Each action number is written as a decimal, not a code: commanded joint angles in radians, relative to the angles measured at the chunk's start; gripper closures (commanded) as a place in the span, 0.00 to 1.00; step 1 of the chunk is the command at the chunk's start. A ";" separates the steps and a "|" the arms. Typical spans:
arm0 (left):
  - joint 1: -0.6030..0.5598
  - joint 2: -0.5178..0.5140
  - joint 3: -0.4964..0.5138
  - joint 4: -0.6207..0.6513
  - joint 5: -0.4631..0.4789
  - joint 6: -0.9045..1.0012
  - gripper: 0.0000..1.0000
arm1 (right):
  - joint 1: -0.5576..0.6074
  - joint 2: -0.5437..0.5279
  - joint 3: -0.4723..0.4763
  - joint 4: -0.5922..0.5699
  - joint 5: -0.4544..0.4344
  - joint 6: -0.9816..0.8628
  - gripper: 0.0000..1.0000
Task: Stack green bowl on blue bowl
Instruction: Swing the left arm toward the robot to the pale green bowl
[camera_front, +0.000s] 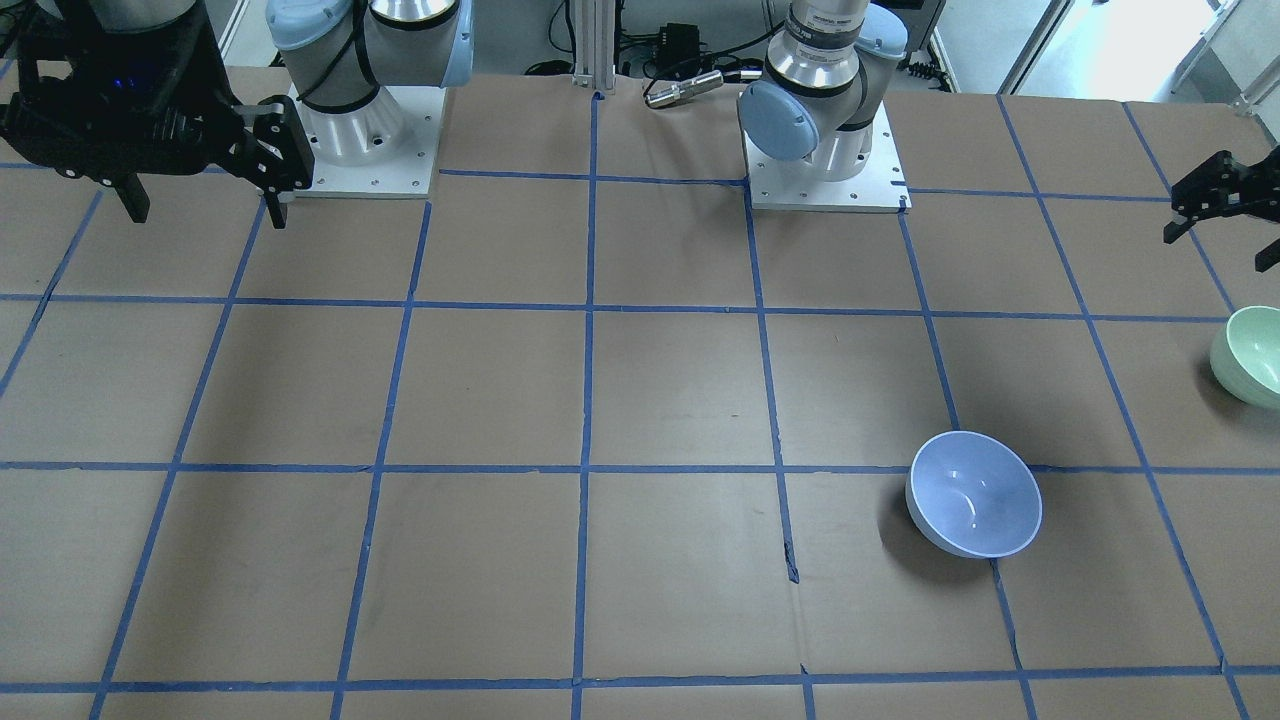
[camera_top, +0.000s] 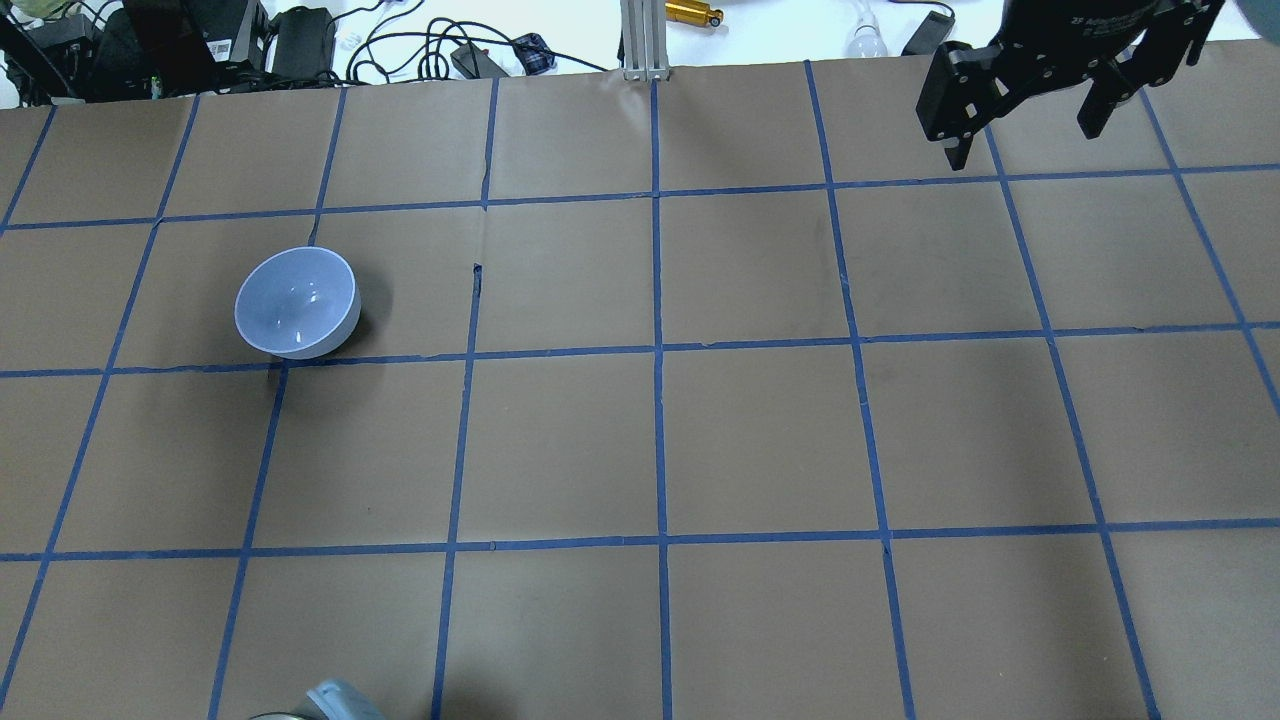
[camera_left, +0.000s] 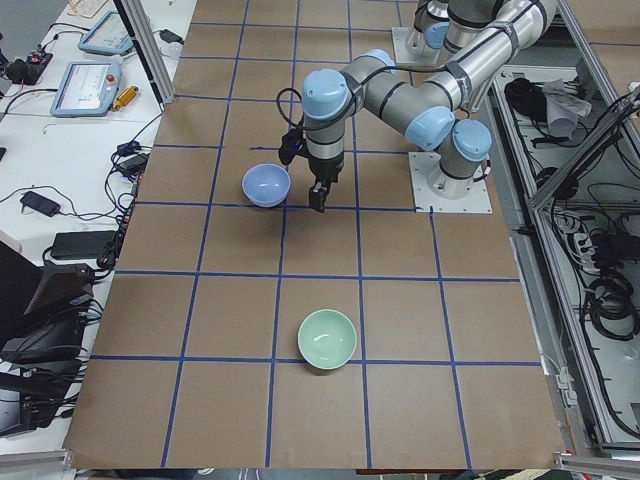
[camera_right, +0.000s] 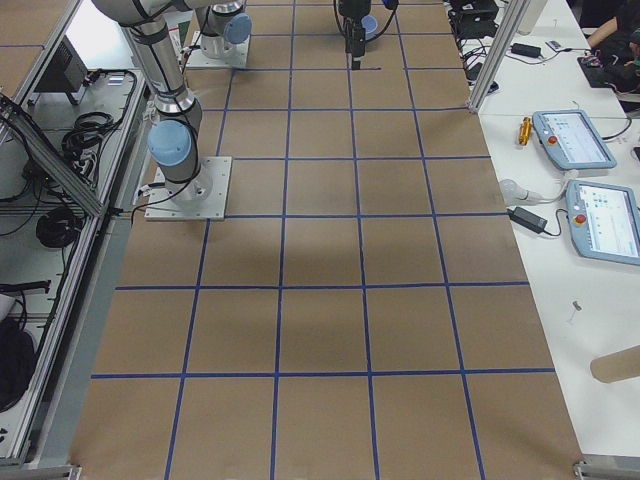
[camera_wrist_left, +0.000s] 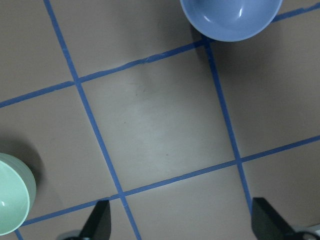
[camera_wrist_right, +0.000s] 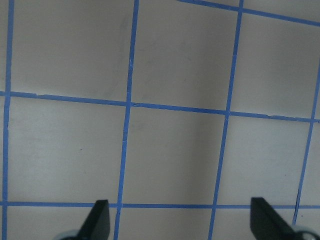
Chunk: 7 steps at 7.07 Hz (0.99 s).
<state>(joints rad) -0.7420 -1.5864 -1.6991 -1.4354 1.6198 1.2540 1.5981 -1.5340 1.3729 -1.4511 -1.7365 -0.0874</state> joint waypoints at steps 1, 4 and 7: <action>0.146 -0.041 -0.083 0.154 -0.009 0.281 0.00 | -0.001 0.000 0.000 0.000 0.000 0.000 0.00; 0.281 -0.124 -0.133 0.293 -0.055 0.650 0.00 | -0.001 0.000 0.000 0.000 0.000 0.000 0.00; 0.363 -0.234 -0.108 0.424 -0.060 0.960 0.00 | 0.000 0.000 0.000 0.000 0.000 0.000 0.00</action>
<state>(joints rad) -0.4037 -1.7749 -1.8158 -1.0744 1.5617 2.0982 1.5982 -1.5340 1.3729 -1.4511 -1.7365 -0.0875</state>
